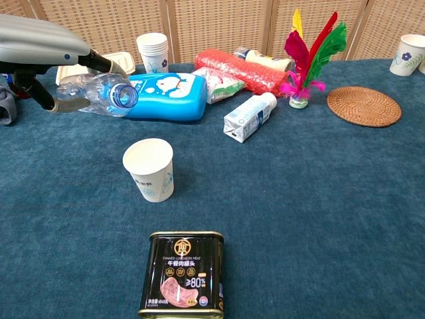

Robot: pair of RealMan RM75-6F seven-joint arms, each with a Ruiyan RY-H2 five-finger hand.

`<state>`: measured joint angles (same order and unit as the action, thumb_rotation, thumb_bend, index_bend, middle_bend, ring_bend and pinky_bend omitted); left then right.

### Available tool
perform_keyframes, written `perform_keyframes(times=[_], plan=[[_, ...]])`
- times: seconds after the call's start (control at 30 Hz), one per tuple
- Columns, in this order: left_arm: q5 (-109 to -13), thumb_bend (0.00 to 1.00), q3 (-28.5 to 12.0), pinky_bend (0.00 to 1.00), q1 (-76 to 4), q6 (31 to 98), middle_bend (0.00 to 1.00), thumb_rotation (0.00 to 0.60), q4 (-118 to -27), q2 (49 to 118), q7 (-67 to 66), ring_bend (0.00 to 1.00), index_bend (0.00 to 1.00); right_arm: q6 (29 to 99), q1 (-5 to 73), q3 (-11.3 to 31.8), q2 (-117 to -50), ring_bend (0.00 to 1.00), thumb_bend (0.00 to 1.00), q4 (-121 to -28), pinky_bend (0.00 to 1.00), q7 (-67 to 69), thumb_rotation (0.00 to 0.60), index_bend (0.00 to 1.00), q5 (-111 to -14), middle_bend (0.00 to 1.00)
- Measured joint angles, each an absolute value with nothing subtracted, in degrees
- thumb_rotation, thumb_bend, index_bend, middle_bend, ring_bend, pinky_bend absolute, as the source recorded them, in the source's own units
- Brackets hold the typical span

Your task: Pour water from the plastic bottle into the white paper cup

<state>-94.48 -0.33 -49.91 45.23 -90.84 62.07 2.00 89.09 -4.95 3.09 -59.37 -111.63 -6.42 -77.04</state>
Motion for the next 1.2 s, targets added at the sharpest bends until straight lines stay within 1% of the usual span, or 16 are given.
perform_keyframes(times=[0.73, 0.93, 1.2], plan=[[-96.32, 0.69, 0.91, 0.44, -52.53, 42.65, 0.29, 0.6, -91.43, 60.66, -3.02, 0.33, 0.3, 88.87, -4.93, 3.39, -60.03, 0.0, 0.4, -111.14, 0.0, -5.84, 0.591, 0.0, -76.78, 0.09], [-97.19, 0.69, 1.09, 0.44, -53.45, 41.61, 0.29, 0.6, -91.56, 59.92, -6.16, 0.33, 0.31, 88.91, -5.05, 3.39, -60.28, 0.0, 0.4, -110.78, 0.0, -5.52, 0.591, 0.0, -76.68, 0.09], [-96.07, 0.69, 0.53, 0.44, -54.76, 39.53, 0.29, 0.6, -92.45, 59.76, -8.91, 0.33, 0.31, 88.83, -5.14, 3.39, -60.59, 0.0, 0.4, -110.25, 0.0, -4.86, 0.591, 0.0, -76.69, 0.09]])
